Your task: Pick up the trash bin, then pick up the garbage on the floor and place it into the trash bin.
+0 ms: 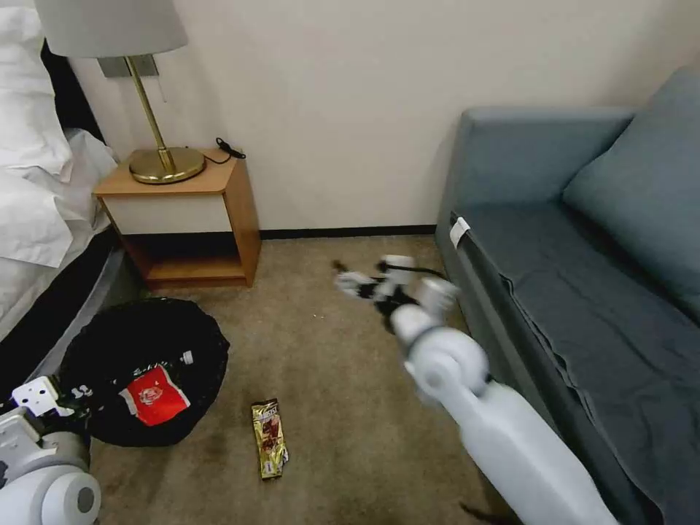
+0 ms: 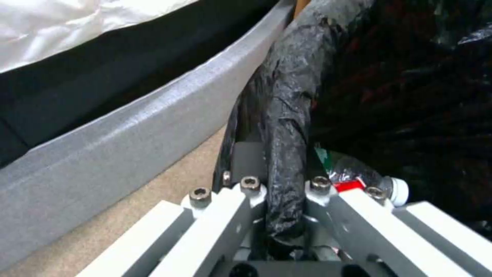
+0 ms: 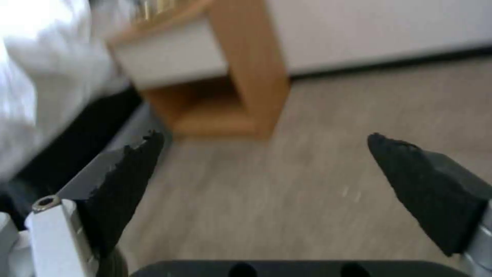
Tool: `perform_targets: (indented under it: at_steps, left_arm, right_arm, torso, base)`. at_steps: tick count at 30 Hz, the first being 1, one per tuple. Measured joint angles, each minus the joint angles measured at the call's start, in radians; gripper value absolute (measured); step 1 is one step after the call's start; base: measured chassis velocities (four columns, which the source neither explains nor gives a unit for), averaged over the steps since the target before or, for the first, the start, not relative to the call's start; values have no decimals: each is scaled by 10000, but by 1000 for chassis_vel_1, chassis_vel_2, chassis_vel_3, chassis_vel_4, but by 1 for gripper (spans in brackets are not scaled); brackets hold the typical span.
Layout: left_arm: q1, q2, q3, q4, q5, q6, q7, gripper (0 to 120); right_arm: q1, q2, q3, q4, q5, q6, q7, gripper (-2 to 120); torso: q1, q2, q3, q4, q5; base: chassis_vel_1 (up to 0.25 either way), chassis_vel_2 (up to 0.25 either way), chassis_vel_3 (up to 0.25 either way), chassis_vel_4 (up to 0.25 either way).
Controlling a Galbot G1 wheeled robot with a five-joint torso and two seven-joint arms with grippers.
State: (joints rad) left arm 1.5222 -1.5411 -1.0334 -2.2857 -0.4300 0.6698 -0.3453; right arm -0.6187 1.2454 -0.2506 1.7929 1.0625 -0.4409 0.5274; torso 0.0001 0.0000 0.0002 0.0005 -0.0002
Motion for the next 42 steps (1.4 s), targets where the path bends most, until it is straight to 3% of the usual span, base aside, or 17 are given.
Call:
perform_targets:
  at_steps: [4, 8, 15, 32, 42]
  left_arm:
    - [57, -112, -41, -58, 109, 0, -6, 2]
    - [78, -136, -64, -59, 157, -3, -6, 2]
    - [111, -233, -116, -15, 351, -65, -9, 2]
    - [207, -238, -311, -31, 373, -132, -5, 2]
    - [241, -287, -269, -28, 397, -153, -2, 2]
  right_arm:
    - [1107, 408, -1776, -1722, 835, -558, 182, 100]
    - [1458, 488, -2496, -2337, 1090, -768, 109, 100]
    - [2307, 707, -4640, -3701, 1464, -1511, -964, 100]
    - [1868, 2040, -6774, -5614, 287, -1150, -1659, 100]
    - [1536, 2390, -7297, -6309, -347, -807, -1897, 100]
  torso:
    - [0, 0, -1, -4, 0]
    - [0, 0, -1, -5, 0]
    - [0, 0, -1, -5, 0]
    - [0, 0, -2, -4, 1]
    - [-1, 0, -2, -5, 1]
  base:
    - [0, 0, 0, 0]
    - [0, 0, 0, 0]
    - [0, 0, 0, 0]
    - [0, 0, 0, 0]
    - [0, 0, 0, 0]
